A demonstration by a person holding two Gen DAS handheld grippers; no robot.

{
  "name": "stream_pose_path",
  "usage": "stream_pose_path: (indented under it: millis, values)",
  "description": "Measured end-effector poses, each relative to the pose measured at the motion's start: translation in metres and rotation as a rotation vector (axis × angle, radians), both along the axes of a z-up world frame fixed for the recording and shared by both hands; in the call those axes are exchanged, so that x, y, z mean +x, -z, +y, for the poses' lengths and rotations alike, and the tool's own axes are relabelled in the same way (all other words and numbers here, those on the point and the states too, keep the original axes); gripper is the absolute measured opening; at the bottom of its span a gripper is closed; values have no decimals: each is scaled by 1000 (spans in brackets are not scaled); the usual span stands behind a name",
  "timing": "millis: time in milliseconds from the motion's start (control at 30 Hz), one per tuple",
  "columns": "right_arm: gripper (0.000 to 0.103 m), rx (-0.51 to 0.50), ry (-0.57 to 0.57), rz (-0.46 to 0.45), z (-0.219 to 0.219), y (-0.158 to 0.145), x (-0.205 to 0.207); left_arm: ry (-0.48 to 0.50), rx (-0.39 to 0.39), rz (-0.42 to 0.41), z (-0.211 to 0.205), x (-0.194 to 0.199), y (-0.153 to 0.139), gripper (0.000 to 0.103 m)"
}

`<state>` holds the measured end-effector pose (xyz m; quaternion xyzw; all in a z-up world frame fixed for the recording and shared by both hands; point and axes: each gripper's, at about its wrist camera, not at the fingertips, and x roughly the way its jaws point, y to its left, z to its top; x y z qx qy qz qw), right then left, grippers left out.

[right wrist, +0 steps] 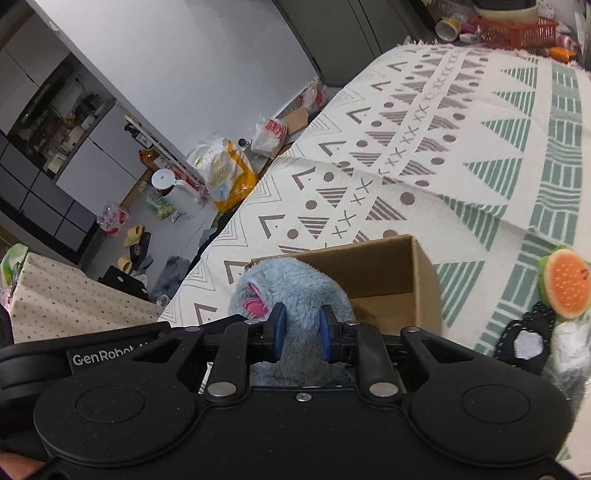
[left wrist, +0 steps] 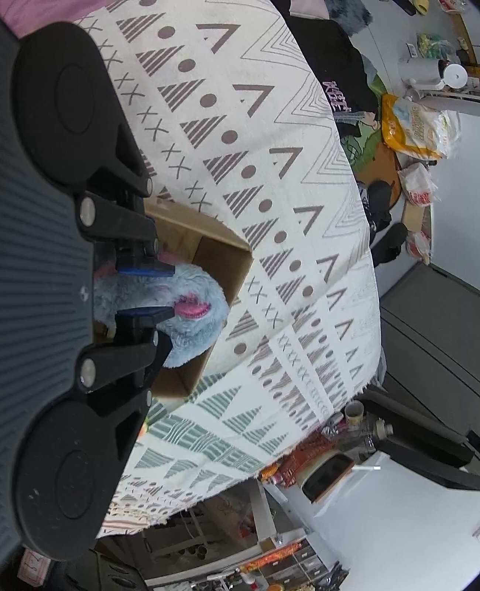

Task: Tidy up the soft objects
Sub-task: 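Lift the grey plush with both tools and carry it over the box, then open both tools to release the grey plush into the box, then move both tools back toward the burger squishy and the black bag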

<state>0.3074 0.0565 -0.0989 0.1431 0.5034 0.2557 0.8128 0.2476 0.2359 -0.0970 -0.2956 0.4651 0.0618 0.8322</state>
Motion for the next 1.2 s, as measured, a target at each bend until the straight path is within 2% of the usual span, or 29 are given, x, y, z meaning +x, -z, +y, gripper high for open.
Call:
stream_pose_path:
  millis: [167, 233, 300, 367, 467, 533, 733, 833, 1200]
  values:
    - [25, -1, 25, 23, 0, 7, 7, -10, 13, 28, 0, 3, 4, 16]
    - [47, -1, 37, 24, -5, 5, 7, -26, 29, 43, 0, 3, 4, 17]
    - [55, -1, 48, 11, -12, 1, 5, -38, 54, 56, -1, 3, 2, 20]
    - [57, 4, 51, 4, -20, -4, 3, -40, 66, 68, -4, 4, -1, 22]
    - [65, 11, 57, -9, -31, -10, 1, -57, 67, 81, -6, 3, -6, 34]
    - [72, 17, 55, -21, -39, -15, -2, -62, 82, 68, -11, 0, -11, 47]
    - [86, 1, 75, -35, -60, -22, -10, -38, 153, 51, -30, -4, -29, 69]
    - [91, 20, 87, -46, -75, -24, -13, -36, 175, 36, -38, -7, -36, 75]
    - [99, 15, 143, -67, -136, -32, -31, 11, 225, 21, -79, -17, -52, 78]
